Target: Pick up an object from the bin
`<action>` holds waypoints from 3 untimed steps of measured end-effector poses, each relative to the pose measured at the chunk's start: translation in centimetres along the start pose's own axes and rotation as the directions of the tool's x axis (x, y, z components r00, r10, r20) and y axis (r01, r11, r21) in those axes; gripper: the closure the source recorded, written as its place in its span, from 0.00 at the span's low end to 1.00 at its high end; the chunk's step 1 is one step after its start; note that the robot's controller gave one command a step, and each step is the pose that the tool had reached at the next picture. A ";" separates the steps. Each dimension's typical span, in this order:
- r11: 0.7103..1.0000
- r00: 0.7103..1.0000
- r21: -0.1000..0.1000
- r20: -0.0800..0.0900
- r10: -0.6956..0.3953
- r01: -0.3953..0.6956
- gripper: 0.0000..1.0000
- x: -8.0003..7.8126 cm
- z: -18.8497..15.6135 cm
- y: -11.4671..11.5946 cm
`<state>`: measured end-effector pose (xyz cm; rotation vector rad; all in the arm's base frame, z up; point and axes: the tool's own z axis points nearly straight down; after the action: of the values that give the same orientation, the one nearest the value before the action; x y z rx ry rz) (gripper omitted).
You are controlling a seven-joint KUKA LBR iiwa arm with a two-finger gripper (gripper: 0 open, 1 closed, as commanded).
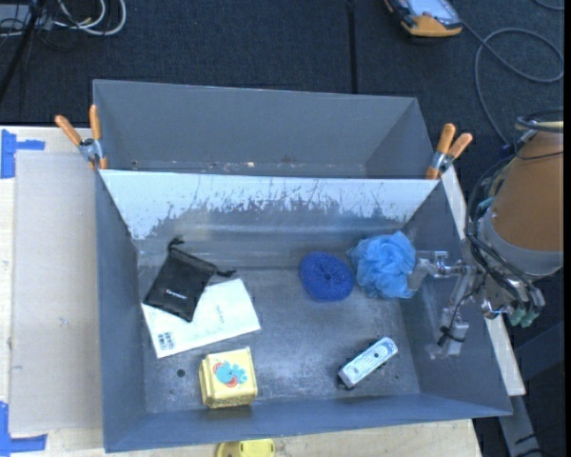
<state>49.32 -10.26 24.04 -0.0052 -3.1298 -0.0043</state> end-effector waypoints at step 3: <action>0.995 0.995 0.004 0.012 -0.103 0.103 0.00 -0.6 10.6 0.7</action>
Offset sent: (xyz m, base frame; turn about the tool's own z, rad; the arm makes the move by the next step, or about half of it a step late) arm -0.0094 0.0115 -0.1175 -0.0456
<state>49.75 -9.51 13.46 0.1561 -3.1386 -0.0003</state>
